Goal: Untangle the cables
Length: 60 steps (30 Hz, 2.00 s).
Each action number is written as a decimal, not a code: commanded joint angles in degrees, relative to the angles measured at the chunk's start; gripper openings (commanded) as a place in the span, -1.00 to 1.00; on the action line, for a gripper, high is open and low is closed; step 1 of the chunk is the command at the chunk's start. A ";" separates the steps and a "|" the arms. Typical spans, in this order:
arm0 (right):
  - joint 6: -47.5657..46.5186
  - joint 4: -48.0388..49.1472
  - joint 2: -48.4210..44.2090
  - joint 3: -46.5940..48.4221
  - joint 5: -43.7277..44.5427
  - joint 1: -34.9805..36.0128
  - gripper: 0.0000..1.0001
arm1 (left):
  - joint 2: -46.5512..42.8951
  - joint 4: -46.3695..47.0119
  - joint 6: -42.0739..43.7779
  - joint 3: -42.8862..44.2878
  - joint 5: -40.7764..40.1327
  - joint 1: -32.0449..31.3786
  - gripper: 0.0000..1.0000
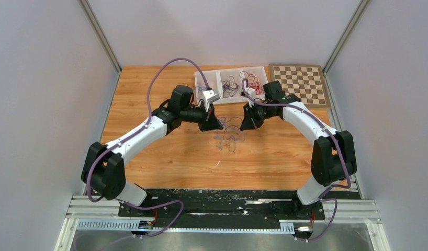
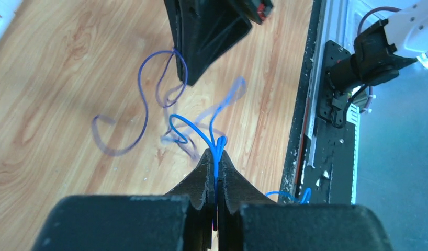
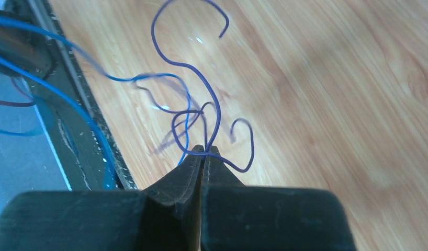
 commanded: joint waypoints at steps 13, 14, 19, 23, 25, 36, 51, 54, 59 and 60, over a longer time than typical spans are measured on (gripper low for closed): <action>-5.35 0.33 -13.65 -9.81 4.14 -5.15 -0.99 | -10.75 -13.74 17.60 -3.37 0.53 3.21 -1.00; -6.13 0.37 -14.12 -10.60 4.97 -5.96 -1.00 | -11.11 -16.28 20.74 -3.75 0.29 3.29 -1.00; -9.05 0.66 -13.64 -12.64 8.09 -12.45 -1.00 | -13.72 -23.06 28.03 -6.78 -1.50 6.31 -1.00; -9.42 1.42 -12.25 -11.94 10.05 -19.61 -1.00 | -12.22 -28.15 32.37 -6.63 -2.62 11.80 -1.00; -10.25 1.70 -11.84 -11.42 11.15 -22.95 -1.00 | -11.14 -30.22 34.52 -6.10 -3.40 14.12 -1.00; -15.39 1.70 -6.70 -7.63 12.79 -32.66 -1.00 | -7.54 -34.24 40.27 -3.19 -6.28 21.36 -1.00; -21.32 1.99 -1.62 -3.85 14.33 -42.04 -1.00 | -7.77 -37.72 42.35 -2.48 -9.23 26.59 -1.00; -22.29 1.76 -1.52 -3.57 14.55 -43.04 -1.00 | -8.11 -38.20 43.15 -2.78 -9.89 27.59 -1.00; -24.74 0.94 -1.29 -2.34 14.56 -45.79 -1.00 | -9.07 -38.84 44.35 -3.19 -11.26 28.48 -1.00; -24.99 0.66 -1.02 -1.78 14.48 -46.46 -1.00 | -9.33 -38.90 44.43 -3.27 -11.45 28.64 -1.00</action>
